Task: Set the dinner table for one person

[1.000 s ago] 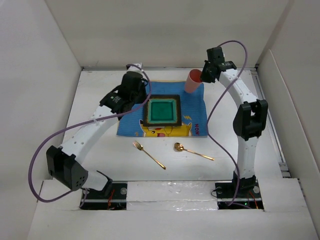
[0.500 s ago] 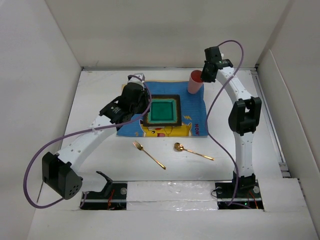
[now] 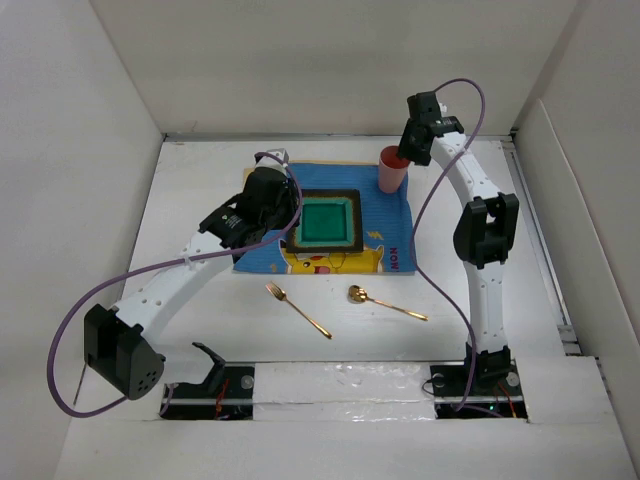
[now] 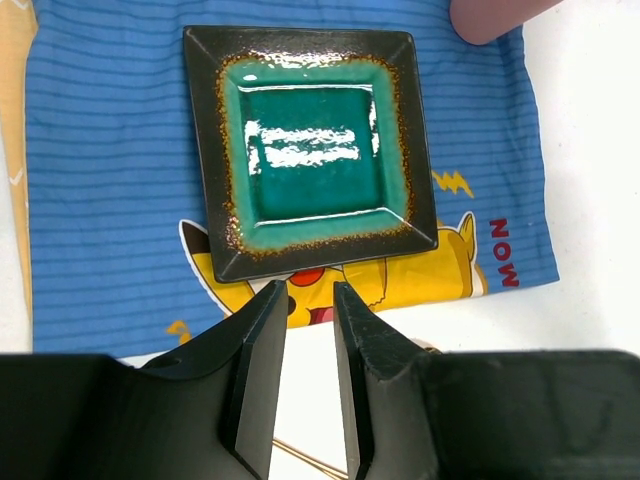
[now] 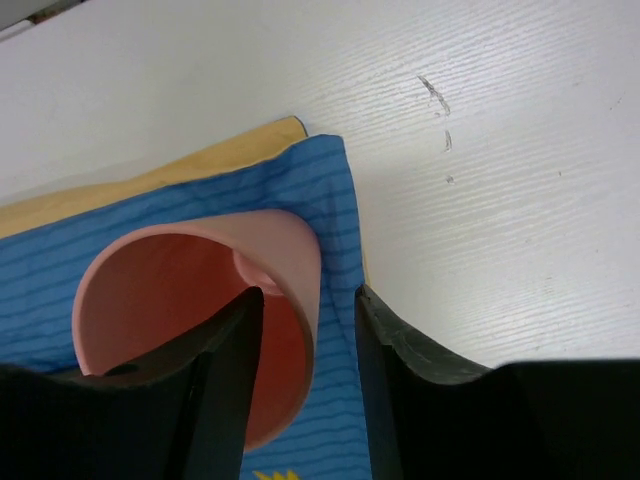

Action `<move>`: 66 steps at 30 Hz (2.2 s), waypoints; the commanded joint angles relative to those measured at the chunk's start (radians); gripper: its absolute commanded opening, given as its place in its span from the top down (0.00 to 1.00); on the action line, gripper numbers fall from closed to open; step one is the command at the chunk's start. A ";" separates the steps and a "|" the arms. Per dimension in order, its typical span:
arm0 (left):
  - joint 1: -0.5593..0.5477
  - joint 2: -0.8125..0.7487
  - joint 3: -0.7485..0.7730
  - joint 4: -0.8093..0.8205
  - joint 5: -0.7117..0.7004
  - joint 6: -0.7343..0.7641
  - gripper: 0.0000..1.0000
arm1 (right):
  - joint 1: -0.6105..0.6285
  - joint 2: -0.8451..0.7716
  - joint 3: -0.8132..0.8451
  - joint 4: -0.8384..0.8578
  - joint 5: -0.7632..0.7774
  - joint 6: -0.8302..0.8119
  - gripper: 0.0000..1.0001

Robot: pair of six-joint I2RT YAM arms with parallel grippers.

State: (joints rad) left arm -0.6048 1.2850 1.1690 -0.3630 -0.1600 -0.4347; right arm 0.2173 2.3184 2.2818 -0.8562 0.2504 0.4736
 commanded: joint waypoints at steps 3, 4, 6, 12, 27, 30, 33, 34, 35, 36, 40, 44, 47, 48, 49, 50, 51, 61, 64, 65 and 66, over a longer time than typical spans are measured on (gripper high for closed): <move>0.002 -0.029 0.038 0.009 -0.021 -0.006 0.77 | 0.007 -0.118 0.085 0.006 -0.042 -0.003 0.49; 0.002 -0.030 0.044 0.007 -0.024 -0.004 0.77 | -0.002 -0.138 0.079 0.008 -0.046 -0.003 0.48; 0.002 -0.032 0.050 -0.002 -0.033 -0.002 0.77 | -0.002 -0.190 0.039 0.014 -0.049 -0.003 0.48; 0.002 -0.033 0.026 -0.103 -0.050 -0.030 1.00 | 0.022 -0.595 -0.492 0.239 -0.135 0.003 1.00; 0.002 -0.178 -0.278 -0.192 -0.024 -0.237 0.92 | 0.384 -1.165 -1.369 0.430 -0.477 0.057 1.00; -0.094 -0.193 -0.362 -0.197 -0.063 -0.335 0.88 | 0.418 -1.143 -1.386 0.385 -0.413 0.048 0.93; -0.266 -0.170 -0.373 -0.231 -0.160 -0.485 0.79 | 0.454 -1.094 -1.401 0.355 -0.418 0.025 0.78; -0.294 -0.124 -0.367 -0.267 -0.170 -0.524 0.76 | 0.467 -1.085 -1.412 0.336 -0.395 0.028 0.74; -0.317 -0.104 -0.364 -0.275 -0.173 -0.597 0.74 | 0.476 -1.073 -1.417 0.329 -0.378 0.036 0.66; -0.355 -0.081 -0.377 -0.272 -0.165 -0.628 0.71 | 0.476 -1.068 -1.426 0.324 -0.349 0.040 0.63; -0.380 -0.076 -0.419 -0.209 -0.164 -0.729 0.64 | 0.456 -1.047 -1.475 0.341 -0.303 0.066 0.52; -0.380 -0.041 -0.420 -0.197 -0.202 -0.781 0.49 | 0.456 -0.973 -1.460 0.313 -0.287 0.066 0.51; -0.380 -0.014 -0.436 -0.174 -0.199 -0.806 0.49 | 0.456 -0.975 -1.458 0.319 -0.295 0.074 0.51; -0.380 -0.004 -0.442 -0.168 -0.199 -0.835 0.49 | 0.456 -0.978 -1.458 0.324 -0.298 0.076 0.51; -0.380 0.000 -0.446 -0.162 -0.197 -0.845 0.49 | 0.456 -0.981 -1.457 0.328 -0.301 0.077 0.51; -0.380 0.016 -0.450 -0.157 -0.203 -0.857 0.50 | 0.456 -0.982 -1.457 0.329 -0.307 0.079 0.51; -0.380 0.025 -0.453 -0.160 -0.210 -0.869 0.52 | 0.456 -0.984 -1.452 0.324 -0.313 0.079 0.51; -0.371 0.143 -0.437 -0.198 -0.274 -1.027 0.62 | 0.456 -1.013 -1.472 0.347 -0.373 0.096 0.52; -0.371 0.180 -0.433 -0.211 -0.276 -1.056 0.65 | 0.456 -1.022 -1.484 0.359 -0.405 0.099 0.52; -0.371 0.192 -0.430 -0.214 -0.273 -1.061 0.66 | 0.456 -1.025 -1.490 0.358 -0.414 0.097 0.52; -0.371 0.198 -0.431 -0.220 -0.274 -1.069 0.67 | 0.465 -1.028 -1.493 0.358 -0.416 0.097 0.52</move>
State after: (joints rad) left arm -0.9798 1.4406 0.7448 -0.5251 -0.3851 -1.4055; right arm 0.6758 1.3205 0.8013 -0.5312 -0.1291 0.5659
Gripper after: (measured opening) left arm 0.335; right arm 0.481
